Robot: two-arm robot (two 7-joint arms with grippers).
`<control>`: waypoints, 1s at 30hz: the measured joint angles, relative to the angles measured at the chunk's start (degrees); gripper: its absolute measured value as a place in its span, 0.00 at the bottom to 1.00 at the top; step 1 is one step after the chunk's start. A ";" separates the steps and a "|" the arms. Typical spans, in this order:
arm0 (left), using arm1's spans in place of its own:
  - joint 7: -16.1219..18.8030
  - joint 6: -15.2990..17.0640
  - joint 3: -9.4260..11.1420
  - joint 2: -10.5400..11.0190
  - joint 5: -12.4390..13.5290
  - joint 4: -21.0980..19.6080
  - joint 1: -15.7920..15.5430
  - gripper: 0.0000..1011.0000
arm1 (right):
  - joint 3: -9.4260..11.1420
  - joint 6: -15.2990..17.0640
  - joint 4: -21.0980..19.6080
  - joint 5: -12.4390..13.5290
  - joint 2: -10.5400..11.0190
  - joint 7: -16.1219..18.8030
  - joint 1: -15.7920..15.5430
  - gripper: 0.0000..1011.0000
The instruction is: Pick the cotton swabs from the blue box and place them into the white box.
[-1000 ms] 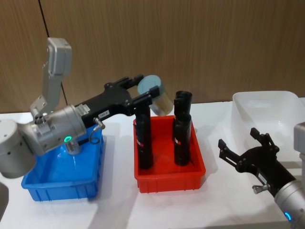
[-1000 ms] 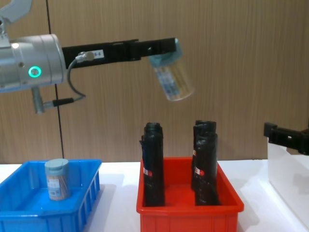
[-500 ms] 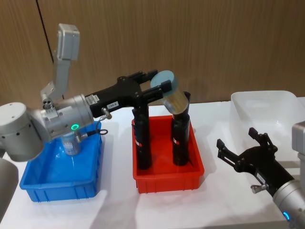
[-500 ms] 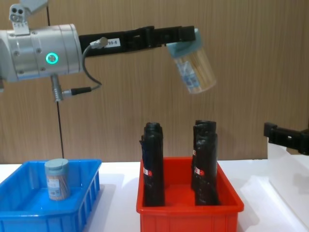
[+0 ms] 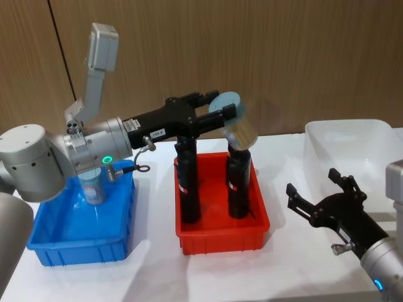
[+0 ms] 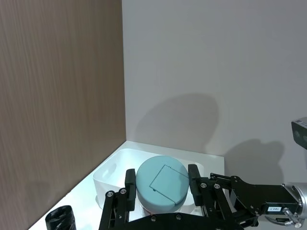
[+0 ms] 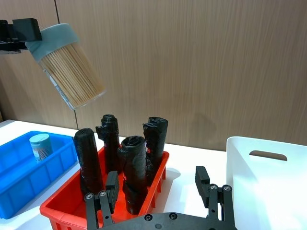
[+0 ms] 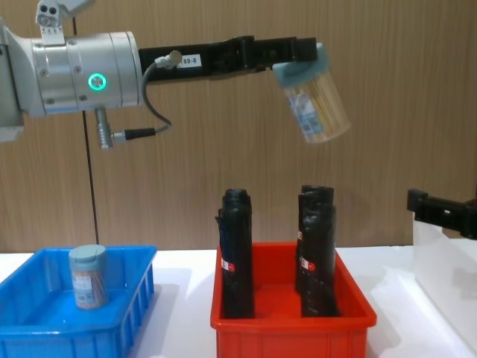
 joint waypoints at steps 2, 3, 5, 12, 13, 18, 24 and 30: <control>-0.14 0.10 0.07 -0.10 0.06 0.23 -0.24 0.65 | 0.00 0.00 0.00 0.00 0.00 0.01 0.00 0.99; -0.19 0.13 0.10 -0.13 0.08 0.30 -0.30 0.65 | 0.00 0.00 0.00 -0.01 0.00 0.02 0.00 0.99; -0.27 0.20 0.15 -0.18 0.11 0.42 -0.41 0.65 | 0.00 0.00 0.00 -0.04 -0.01 0.07 0.01 0.99; -0.55 0.37 0.30 -0.37 0.24 0.85 -0.81 0.65 | 0.04 0.53 -0.31 -1.27 0.15 0.57 0.30 0.99; -0.57 0.39 0.31 -0.38 0.25 0.87 -0.85 0.65 | 0.04 0.64 -0.37 -1.59 0.18 0.73 0.37 0.99; -0.68 0.44 0.36 -0.45 0.29 1.03 -0.98 0.65 | 0.01 1.43 -0.88 -3.92 0.42 1.88 1.14 0.99; -0.75 0.48 0.39 -0.50 0.32 1.15 -1.11 0.65 | -0.17 2.06 -1.38 -6.86 0.53 3.58 2.19 0.99; -0.79 0.52 0.42 -0.53 0.35 1.23 -1.19 0.65 | -0.56 2.49 -1.88 -10.46 0.41 5.70 3.63 0.99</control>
